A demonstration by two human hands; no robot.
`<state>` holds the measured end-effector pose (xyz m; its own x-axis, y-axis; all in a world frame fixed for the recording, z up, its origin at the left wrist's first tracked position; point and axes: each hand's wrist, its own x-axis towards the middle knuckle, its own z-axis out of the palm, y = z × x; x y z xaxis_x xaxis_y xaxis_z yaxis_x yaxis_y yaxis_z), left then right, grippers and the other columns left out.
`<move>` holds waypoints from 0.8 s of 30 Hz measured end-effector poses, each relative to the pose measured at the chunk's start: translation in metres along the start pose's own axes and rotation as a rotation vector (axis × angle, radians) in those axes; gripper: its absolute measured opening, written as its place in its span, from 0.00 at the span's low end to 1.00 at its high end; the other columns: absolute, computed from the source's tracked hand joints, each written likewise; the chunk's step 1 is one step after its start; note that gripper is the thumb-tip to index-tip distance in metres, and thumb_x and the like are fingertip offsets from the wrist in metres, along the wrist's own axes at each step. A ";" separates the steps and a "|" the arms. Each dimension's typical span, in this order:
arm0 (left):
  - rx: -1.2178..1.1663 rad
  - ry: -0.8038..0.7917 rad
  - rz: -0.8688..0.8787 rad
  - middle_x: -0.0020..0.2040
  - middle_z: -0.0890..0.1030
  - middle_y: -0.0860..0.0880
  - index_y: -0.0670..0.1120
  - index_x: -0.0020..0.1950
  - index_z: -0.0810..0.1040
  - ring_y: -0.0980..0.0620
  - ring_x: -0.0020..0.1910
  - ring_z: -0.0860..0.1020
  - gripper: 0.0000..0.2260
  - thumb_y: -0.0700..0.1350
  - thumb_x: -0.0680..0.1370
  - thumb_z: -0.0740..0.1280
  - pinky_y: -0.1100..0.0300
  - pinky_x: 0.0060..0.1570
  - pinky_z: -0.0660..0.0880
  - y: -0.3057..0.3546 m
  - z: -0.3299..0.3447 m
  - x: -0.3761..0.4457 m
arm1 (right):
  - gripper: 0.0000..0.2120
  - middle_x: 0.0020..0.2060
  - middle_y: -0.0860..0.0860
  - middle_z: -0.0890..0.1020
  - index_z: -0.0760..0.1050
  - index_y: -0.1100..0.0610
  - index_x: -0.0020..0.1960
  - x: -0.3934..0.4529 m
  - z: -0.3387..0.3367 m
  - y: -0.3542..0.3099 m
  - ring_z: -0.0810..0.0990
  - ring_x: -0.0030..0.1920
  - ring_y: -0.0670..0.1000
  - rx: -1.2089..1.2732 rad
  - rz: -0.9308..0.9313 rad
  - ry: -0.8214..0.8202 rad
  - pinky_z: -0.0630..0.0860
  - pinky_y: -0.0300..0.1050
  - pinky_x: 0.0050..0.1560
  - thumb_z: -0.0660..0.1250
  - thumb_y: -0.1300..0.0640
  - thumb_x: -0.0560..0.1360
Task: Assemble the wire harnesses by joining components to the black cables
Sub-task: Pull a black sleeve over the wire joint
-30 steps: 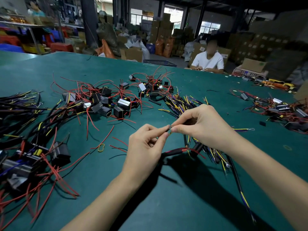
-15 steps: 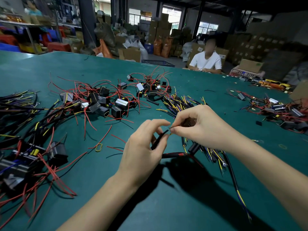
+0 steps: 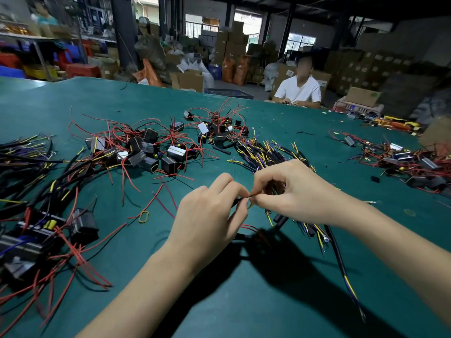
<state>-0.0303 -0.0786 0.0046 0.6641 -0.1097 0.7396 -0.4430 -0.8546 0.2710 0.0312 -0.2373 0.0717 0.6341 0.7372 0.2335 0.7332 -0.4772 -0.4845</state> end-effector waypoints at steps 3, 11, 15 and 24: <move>-0.077 -0.045 -0.059 0.40 0.75 0.52 0.47 0.47 0.78 0.47 0.33 0.74 0.11 0.51 0.76 0.60 0.55 0.34 0.72 0.001 -0.002 -0.001 | 0.06 0.27 0.49 0.77 0.80 0.58 0.35 -0.001 0.001 0.003 0.70 0.29 0.42 0.031 0.021 -0.023 0.66 0.32 0.34 0.70 0.64 0.71; -0.062 -0.044 -0.102 0.37 0.75 0.53 0.48 0.44 0.78 0.47 0.33 0.73 0.06 0.49 0.75 0.64 0.56 0.34 0.70 0.002 -0.001 -0.001 | 0.04 0.30 0.48 0.80 0.80 0.59 0.39 -0.004 0.004 0.007 0.74 0.31 0.42 -0.051 -0.047 -0.006 0.68 0.31 0.36 0.69 0.63 0.72; -0.163 -0.058 -0.235 0.36 0.76 0.53 0.50 0.40 0.78 0.51 0.35 0.74 0.05 0.50 0.73 0.65 0.57 0.36 0.70 0.003 -0.003 0.002 | 0.04 0.30 0.46 0.77 0.76 0.57 0.38 -0.003 0.005 0.009 0.73 0.34 0.49 -0.214 -0.150 0.006 0.74 0.51 0.38 0.67 0.63 0.71; -0.822 -0.492 -0.805 0.27 0.74 0.52 0.47 0.29 0.75 0.58 0.25 0.67 0.13 0.43 0.75 0.66 0.64 0.29 0.63 -0.012 -0.016 0.018 | 0.06 0.32 0.52 0.75 0.74 0.57 0.37 0.000 0.016 0.011 0.72 0.32 0.54 -0.864 -0.720 0.176 0.66 0.46 0.33 0.66 0.65 0.71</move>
<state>-0.0231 -0.0624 0.0246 0.9966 -0.0334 -0.0749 0.0659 -0.2170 0.9739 0.0352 -0.2343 0.0530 -0.0274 0.9285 0.3702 0.8218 -0.1899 0.5372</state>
